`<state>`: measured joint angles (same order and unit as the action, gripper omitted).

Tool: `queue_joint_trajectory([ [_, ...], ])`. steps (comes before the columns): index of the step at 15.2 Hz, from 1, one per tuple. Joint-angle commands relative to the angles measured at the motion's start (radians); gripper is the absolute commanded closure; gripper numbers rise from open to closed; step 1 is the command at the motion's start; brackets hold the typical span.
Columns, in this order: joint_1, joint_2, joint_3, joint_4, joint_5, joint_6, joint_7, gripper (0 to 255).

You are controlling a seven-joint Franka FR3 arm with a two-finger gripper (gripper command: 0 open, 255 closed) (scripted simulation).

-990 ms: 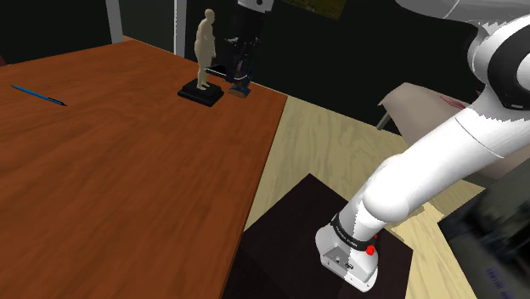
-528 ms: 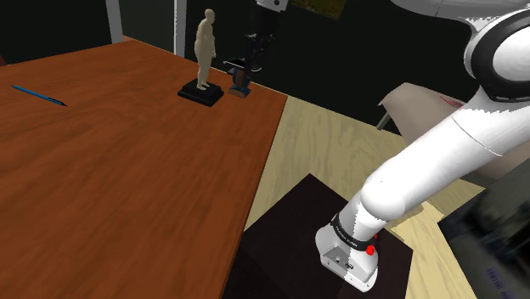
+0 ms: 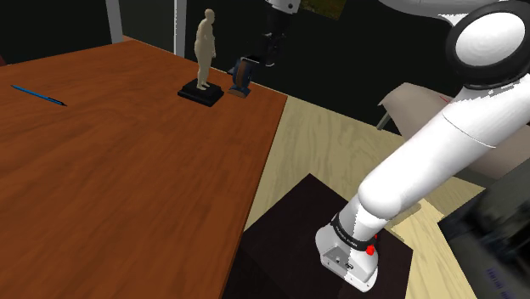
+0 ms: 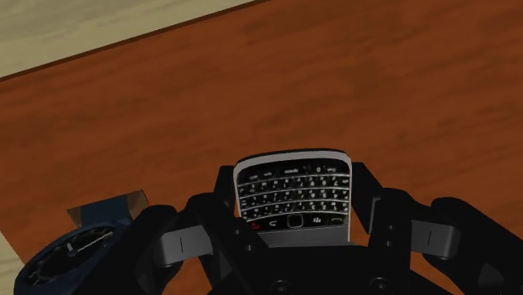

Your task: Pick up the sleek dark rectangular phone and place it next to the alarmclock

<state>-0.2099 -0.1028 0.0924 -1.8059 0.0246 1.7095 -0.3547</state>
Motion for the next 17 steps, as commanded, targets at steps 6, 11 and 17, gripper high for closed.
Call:
queue_joint_trajectory([
  [6,-0.069,0.130,-0.077,0.155,-0.009,-0.028,-0.145,255],
  [11,-0.122,0.252,-0.122,0.312,-0.004,-0.064,-0.242,255],
  [17,-0.164,0.352,-0.148,0.408,0.005,-0.061,-0.309,255],
])
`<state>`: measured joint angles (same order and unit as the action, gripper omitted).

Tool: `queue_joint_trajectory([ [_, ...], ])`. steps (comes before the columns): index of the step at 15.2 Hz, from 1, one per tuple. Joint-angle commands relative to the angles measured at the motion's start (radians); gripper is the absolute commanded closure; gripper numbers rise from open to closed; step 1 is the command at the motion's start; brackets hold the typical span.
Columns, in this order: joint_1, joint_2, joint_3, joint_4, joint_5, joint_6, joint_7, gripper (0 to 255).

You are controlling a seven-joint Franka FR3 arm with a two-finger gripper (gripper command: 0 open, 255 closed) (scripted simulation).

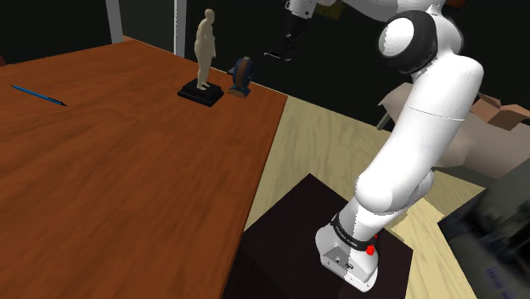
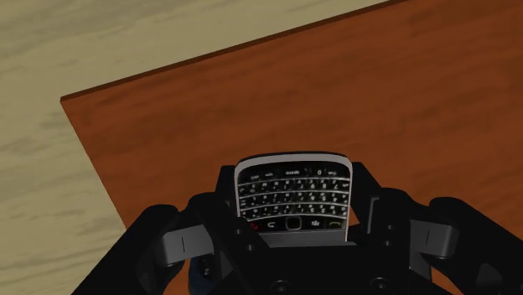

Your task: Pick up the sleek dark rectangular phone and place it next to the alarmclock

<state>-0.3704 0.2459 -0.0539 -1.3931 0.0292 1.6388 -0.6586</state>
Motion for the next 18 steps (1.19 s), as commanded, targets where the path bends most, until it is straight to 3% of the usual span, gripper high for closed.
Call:
queue_joint_trajectory([
  [1,-0.003,0.001,-0.002,-0.022,0.000,0.024,-0.006,255],
  [18,-0.001,-0.001,-0.001,-0.254,0.001,0.254,-0.010,255],
])
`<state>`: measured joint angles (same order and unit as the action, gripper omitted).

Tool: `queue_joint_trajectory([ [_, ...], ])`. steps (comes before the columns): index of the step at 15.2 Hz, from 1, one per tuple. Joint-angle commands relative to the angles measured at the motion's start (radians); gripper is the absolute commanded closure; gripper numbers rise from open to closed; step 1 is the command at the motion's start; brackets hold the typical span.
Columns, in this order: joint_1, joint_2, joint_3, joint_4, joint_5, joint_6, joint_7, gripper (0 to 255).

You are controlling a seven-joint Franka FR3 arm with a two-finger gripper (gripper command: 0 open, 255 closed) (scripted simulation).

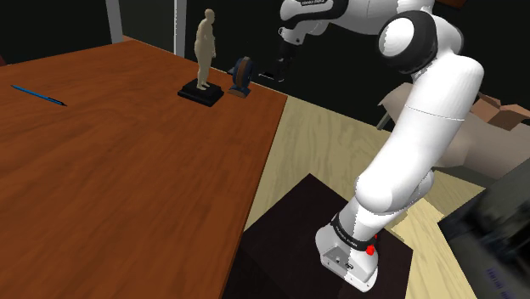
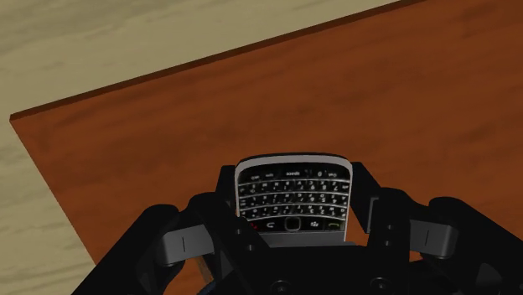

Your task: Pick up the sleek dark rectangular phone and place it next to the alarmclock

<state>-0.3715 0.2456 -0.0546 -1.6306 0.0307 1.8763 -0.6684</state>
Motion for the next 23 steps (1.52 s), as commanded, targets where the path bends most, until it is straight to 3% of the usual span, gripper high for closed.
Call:
queue_joint_trajectory([
  [1,0.000,0.001,0.000,-0.027,0.000,0.029,0.000,255],
  [23,0.000,0.095,0.003,-0.198,0.009,0.293,-0.009,255],
])
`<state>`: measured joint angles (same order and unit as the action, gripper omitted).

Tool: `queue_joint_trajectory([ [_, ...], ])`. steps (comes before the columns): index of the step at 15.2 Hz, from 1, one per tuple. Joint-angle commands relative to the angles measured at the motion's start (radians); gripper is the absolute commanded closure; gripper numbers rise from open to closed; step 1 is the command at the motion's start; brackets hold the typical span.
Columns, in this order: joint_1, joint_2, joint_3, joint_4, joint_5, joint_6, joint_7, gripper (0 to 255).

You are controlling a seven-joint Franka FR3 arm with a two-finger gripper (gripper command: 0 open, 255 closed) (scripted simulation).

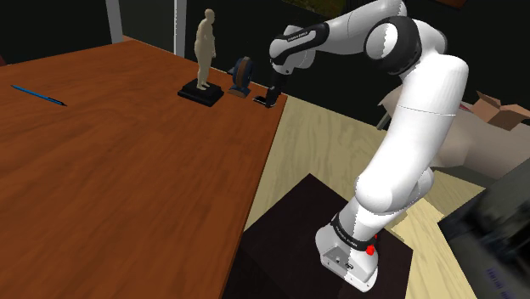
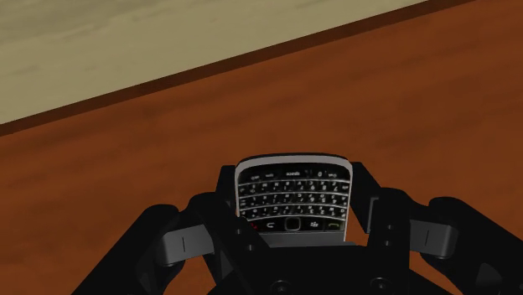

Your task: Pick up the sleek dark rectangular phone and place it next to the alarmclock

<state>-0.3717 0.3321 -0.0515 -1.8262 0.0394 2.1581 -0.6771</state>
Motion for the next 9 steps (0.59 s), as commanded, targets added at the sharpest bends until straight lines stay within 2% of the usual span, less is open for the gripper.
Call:
queue_joint_trajectory([
  [1,0.000,0.012,0.000,-0.006,0.001,0.019,-0.001,255],
  [8,0.000,0.012,0.000,-0.006,0.001,0.019,-0.001,255],
  [9,0.000,0.012,0.000,-0.006,0.001,0.019,-0.001,0],
])
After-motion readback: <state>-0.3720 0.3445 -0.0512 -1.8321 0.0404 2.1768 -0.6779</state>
